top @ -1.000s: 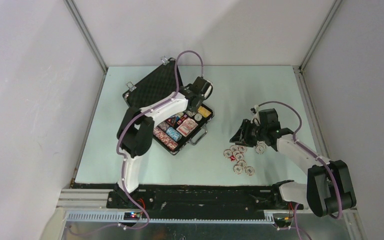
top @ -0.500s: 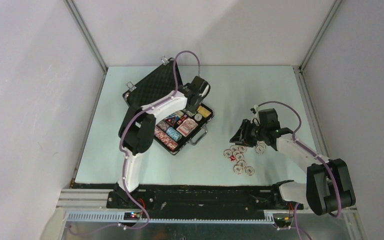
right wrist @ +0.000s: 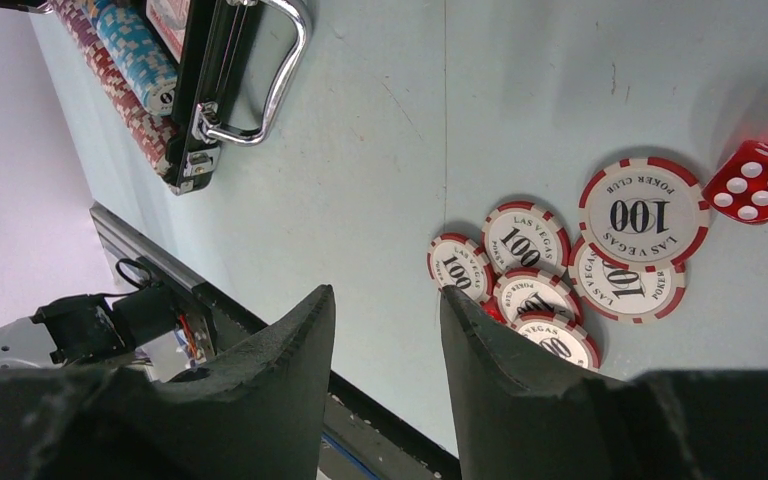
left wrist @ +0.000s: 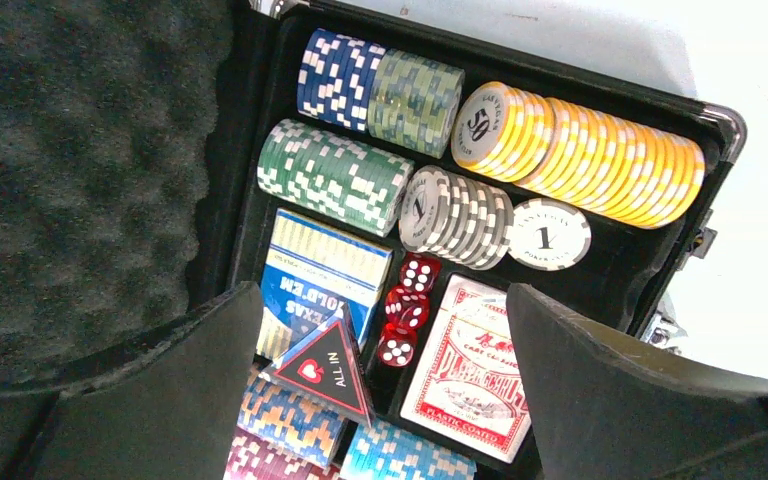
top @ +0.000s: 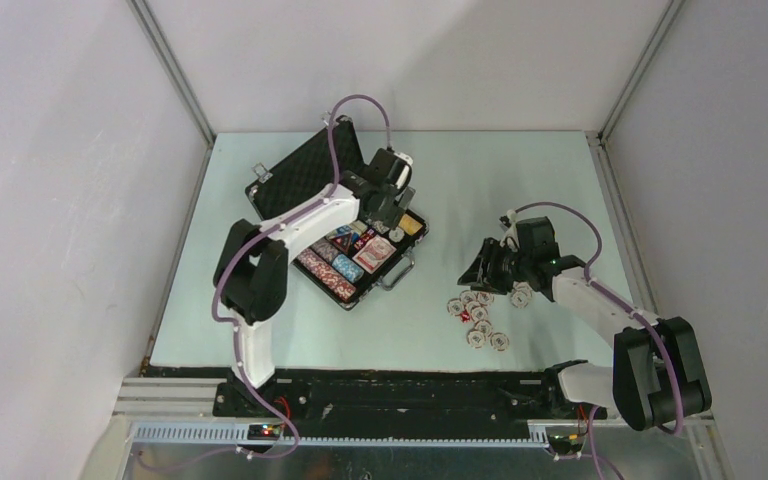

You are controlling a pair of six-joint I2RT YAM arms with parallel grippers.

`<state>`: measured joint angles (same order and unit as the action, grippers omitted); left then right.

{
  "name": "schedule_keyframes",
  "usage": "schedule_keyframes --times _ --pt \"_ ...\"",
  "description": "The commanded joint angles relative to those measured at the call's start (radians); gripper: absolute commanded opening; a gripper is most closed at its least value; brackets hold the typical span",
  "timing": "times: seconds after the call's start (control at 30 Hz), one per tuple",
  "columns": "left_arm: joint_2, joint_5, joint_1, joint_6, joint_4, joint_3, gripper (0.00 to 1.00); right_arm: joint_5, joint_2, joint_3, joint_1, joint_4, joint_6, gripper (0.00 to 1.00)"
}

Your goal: Pack up texas hold em set

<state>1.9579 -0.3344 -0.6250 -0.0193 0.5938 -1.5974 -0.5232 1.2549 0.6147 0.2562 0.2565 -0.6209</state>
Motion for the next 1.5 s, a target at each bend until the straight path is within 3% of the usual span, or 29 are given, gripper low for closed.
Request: schedule_keyframes --times 0.0,0.47,0.93,1.2,1.47 --pt "-0.043 0.017 0.001 0.001 -0.041 0.017 1.0 0.002 -0.005 0.051 0.01 -0.033 -0.005 0.47" --pt "0.075 0.031 0.001 0.052 0.012 -0.082 1.0 0.004 -0.008 0.058 0.01 -0.021 0.0 0.47" --pt "0.134 0.031 0.015 0.057 0.064 -0.146 0.93 -0.004 0.018 0.075 0.01 -0.026 0.002 0.47" --pt "0.07 0.102 0.006 0.087 0.007 -0.071 1.0 -0.008 0.029 0.077 0.011 -0.03 0.001 0.47" --pt "0.128 0.033 0.005 0.084 0.04 -0.112 1.0 -0.007 0.023 0.077 0.011 -0.018 0.005 0.47"
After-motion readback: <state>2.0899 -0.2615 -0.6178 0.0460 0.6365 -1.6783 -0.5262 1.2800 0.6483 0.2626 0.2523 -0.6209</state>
